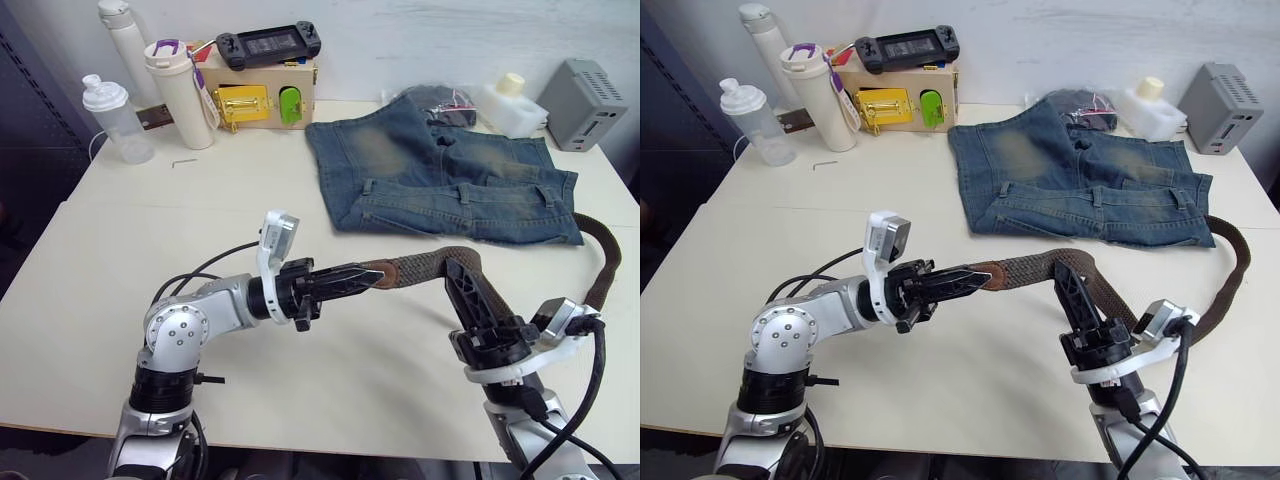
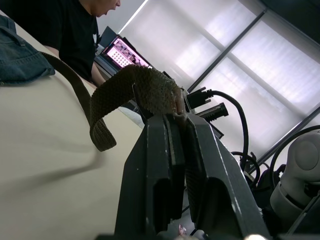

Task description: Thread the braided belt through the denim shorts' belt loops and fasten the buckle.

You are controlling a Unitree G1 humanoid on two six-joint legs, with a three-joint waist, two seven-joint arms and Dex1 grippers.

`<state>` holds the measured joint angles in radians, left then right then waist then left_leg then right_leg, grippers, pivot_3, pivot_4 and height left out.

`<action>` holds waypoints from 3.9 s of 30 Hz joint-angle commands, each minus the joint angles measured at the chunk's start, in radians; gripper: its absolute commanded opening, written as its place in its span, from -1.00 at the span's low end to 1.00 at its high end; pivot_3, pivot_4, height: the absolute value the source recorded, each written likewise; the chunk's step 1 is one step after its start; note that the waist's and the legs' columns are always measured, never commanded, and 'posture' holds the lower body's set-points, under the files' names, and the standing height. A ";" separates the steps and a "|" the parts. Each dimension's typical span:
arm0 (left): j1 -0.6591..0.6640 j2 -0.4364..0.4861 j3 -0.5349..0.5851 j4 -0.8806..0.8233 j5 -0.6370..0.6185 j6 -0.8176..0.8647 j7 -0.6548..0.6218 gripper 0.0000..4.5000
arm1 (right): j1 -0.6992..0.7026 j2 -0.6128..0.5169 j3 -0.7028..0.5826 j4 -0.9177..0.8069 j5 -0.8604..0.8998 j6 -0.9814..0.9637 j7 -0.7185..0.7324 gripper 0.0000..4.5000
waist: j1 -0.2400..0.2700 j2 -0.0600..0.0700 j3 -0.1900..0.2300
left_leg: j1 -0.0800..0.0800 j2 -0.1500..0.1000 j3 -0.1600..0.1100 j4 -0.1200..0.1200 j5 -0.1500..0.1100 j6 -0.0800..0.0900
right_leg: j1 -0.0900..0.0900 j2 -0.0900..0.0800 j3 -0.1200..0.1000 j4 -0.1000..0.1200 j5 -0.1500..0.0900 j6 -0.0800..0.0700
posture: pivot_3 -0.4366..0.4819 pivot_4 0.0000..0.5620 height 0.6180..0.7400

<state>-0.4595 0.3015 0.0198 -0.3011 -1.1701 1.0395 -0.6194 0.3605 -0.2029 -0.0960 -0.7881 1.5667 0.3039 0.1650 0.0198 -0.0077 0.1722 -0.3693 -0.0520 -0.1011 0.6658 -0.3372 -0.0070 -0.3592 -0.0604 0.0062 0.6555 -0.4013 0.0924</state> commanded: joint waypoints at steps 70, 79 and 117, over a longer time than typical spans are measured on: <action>1.067 0.633 0.178 0.332 1.582 -1.728 0.362 -0.98 | -0.331 -0.339 -0.375 0.177 0.402 0.068 -0.209 -1.00 | -0.086 0.028 -0.025 | 0.037 0.003 0.001 -0.021 -0.016 -0.001 | 0.001 0.001 0.002 0.005 -0.004 -0.007 | -0.05 -0.47 1.00; 1.121 0.650 0.270 0.405 1.570 -1.850 0.434 -0.98 | -0.362 -0.337 -0.331 0.205 0.405 0.138 -0.261 -1.00 | -0.048 0.026 -0.025 | 0.036 0.002 0.002 -0.017 -0.019 0.001 | 0.002 0.001 0.003 0.004 -0.004 -0.007 | -0.05 -0.47 1.00; 0.313 0.341 -0.133 -0.085 0.517 -0.689 -0.126 0.45 | -0.427 -0.437 -0.207 0.370 0.110 0.374 -0.424 -1.00 | -0.019 0.019 -0.007 | 0.016 0.001 -0.001 0.000 -0.019 0.003 | -0.008 0.001 0.000 0.004 0.001 -0.005 | -0.05 -0.47 1.00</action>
<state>-0.1377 0.6445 -0.1370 -0.3548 -0.6604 0.3513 -0.7335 -0.0618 -0.6414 -0.3085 -0.4009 1.6960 0.6680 -0.2845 0.0004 0.0109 0.1651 -0.3535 -0.0512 -0.1020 0.6663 -0.3566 -0.0044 -0.3671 -0.0592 0.0059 0.6591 -0.3998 0.0877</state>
